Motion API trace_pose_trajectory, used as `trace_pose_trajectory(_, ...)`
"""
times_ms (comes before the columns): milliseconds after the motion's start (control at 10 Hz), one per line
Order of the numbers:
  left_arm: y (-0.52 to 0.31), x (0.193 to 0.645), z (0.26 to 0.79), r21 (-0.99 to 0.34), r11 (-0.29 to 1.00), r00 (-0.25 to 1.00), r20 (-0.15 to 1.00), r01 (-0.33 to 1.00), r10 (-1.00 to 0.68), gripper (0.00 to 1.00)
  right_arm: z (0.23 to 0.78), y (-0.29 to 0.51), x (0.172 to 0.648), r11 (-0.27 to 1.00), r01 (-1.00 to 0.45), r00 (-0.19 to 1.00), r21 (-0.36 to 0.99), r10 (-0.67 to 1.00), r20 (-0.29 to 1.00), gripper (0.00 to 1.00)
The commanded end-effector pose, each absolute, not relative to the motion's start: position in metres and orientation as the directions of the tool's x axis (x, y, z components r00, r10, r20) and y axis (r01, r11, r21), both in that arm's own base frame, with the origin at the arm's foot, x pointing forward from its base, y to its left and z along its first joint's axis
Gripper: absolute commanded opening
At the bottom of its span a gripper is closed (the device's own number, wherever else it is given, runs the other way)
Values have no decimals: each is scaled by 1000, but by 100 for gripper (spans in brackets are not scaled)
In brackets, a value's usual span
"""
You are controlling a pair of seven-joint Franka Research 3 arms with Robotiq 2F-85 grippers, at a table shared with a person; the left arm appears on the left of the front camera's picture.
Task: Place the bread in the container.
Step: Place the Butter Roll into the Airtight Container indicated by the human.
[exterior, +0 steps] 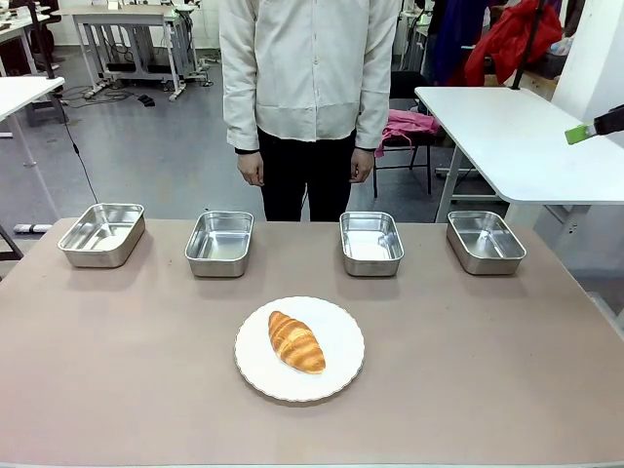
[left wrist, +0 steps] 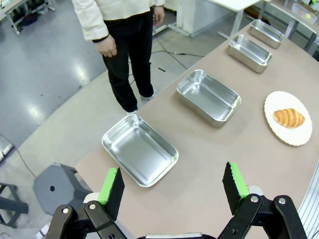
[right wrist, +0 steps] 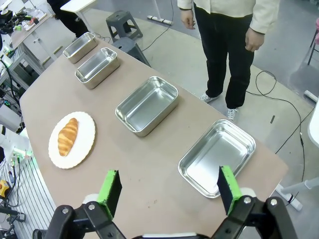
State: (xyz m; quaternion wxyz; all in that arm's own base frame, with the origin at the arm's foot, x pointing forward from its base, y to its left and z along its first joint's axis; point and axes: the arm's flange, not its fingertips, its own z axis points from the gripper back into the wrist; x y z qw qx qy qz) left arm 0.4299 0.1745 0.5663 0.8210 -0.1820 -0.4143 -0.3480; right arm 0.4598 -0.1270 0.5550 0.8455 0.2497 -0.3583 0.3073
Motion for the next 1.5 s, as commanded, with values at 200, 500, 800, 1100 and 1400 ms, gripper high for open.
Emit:
trace_pose_trajectory(200, 176, 429, 567, -12, 691, 411, 810, 723, -417, 100, 556, -126, 460, 681, -706, 548, 197, 349, 760, 100)
trace_pose_trajectory(500, 176, 429, 567, -12, 691, 411, 810, 723, -417, 100, 556, -126, 460, 681, -706, 548, 197, 349, 760, 100)
trace_pose_trajectory(800, 176, 429, 567, -12, 691, 411, 810, 723, -417, 100, 556, -126, 460, 681, -706, 548, 197, 349, 760, 100)
trace_pose_trajectory(1100, 176, 429, 567, -12, 691, 411, 810, 723, -417, 100, 556, -126, 460, 681, -706, 548, 197, 349, 760, 100)
trace_pose_trajectory(1400, 176, 429, 567, -12, 691, 411, 810, 723, -417, 100, 556, -126, 460, 681, -706, 548, 197, 349, 760, 100)
